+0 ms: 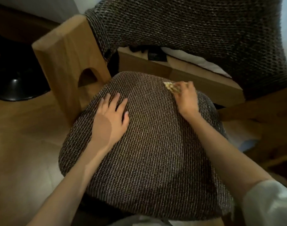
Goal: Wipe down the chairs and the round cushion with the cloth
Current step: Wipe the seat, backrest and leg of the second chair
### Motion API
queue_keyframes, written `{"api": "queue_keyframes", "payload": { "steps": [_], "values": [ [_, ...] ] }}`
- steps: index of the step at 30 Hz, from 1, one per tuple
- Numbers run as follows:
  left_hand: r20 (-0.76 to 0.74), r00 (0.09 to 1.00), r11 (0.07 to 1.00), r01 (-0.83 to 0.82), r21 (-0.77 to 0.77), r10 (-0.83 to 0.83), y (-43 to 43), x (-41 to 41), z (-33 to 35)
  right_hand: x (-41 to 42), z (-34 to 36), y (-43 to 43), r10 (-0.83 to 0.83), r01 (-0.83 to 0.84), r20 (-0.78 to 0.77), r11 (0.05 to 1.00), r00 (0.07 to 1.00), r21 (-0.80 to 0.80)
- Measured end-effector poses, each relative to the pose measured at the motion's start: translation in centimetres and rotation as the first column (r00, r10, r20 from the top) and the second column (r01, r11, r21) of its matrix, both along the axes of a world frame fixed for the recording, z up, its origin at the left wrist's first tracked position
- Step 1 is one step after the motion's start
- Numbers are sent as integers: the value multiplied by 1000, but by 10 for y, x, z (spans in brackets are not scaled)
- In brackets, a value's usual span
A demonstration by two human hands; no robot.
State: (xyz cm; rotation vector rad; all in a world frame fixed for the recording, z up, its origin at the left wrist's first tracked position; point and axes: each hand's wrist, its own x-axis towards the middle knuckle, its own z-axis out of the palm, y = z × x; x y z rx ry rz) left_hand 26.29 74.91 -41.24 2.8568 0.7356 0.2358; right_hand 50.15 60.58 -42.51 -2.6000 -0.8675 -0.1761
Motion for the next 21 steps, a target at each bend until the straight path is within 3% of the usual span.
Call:
{"api": "queue_keyframes", "payload": {
  "steps": [4,12,18,21],
  "values": [
    [-89,990,993,114,-1,-114,-18,9,-9,-15,-4,-24,-93,93,-3,995,996,35],
    [-77,976,976,207,71,-202,-55,2,-20,-111,7,-54,341,-335,-51,937,939,103],
    [-147,978,985,160,60,-149,-89,-7,-28,-163,22,-139,485,-474,-133,874,864,105],
    [-119,972,978,207,23,-203,-117,-6,-27,-155,27,-177,399,-399,-34,917,916,7]
  ]
}}
